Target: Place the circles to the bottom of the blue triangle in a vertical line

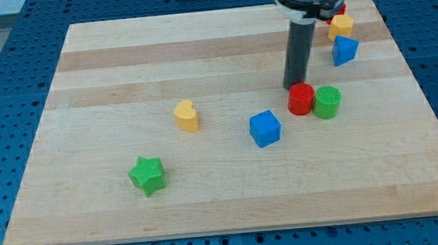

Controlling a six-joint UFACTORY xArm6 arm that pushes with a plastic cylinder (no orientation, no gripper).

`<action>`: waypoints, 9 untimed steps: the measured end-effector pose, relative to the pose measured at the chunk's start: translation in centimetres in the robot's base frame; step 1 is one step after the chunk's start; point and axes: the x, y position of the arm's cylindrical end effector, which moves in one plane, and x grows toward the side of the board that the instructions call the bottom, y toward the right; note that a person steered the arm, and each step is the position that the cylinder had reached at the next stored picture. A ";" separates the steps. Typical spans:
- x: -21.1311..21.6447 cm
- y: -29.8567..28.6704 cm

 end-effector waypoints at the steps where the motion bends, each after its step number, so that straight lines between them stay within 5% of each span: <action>1: 0.6 -5.8; 2: 4.3 -6.5; 6: 3.2 6.3; 9: 1.9 3.5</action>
